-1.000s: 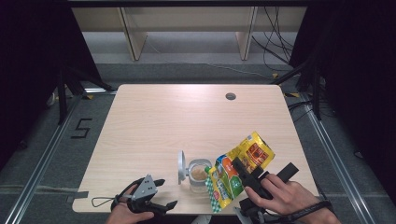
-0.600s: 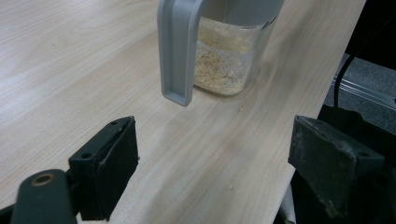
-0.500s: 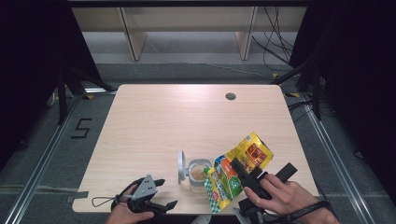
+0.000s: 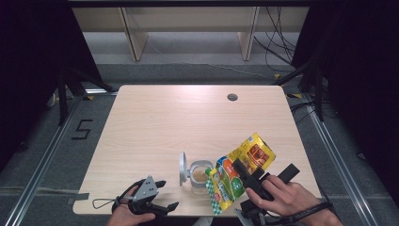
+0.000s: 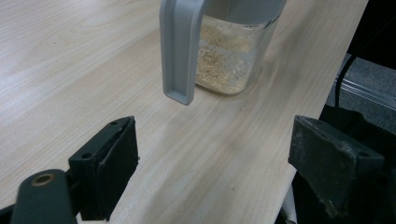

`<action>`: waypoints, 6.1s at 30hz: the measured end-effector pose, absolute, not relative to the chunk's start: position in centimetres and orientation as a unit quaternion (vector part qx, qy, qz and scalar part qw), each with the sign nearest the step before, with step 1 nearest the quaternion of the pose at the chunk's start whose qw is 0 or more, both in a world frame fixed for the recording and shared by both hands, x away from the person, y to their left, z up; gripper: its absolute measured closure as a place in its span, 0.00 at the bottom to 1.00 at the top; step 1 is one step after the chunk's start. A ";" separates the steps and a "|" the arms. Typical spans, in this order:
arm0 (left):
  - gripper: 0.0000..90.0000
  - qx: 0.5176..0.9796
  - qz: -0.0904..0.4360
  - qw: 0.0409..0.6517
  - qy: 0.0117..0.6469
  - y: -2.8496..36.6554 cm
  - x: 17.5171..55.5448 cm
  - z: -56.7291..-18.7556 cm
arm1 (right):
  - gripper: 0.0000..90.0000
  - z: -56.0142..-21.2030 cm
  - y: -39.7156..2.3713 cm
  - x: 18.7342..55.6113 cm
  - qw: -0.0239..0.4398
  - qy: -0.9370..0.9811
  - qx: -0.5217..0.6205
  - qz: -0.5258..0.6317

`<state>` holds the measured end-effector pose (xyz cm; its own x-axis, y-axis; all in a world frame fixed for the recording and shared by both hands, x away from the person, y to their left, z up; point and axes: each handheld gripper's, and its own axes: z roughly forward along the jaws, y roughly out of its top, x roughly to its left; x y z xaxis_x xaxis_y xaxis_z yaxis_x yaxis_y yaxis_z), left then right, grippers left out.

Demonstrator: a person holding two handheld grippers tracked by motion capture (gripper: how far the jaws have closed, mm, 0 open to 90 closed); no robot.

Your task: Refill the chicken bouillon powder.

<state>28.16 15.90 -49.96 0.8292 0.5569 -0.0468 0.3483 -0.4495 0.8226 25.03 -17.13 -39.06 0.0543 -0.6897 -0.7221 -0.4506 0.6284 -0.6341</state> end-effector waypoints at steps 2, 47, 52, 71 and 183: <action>0.17 0.841 0.111 0.450 0.278 15.9 28.1 -50.0 | 0.68 -39.0 -17.0 25.0 0.592 0.677 -0.426 -0.103; 0.17 0.835 0.115 0.462 0.276 15.7 28.0 -50.0 | 0.70 -39.3 -17.3 24.9 0.599 0.687 -0.402 -0.085; 0.17 0.834 0.106 0.461 0.284 15.7 27.9 -50.0 | 0.70 -39.2 -17.3 24.9 0.601 0.684 -0.405 -0.086; 0.17 0.835 0.105 0.460 0.284 15.7 27.9 -50.0 | 0.71 -39.0 -17.3 25.0 0.600 0.680 -0.410 -0.101; 0.17 0.838 0.118 0.458 0.272 15.9 28.1 -50.0 | 0.73 -39.2 -17.4 24.9 0.596 0.686 -0.407 -0.091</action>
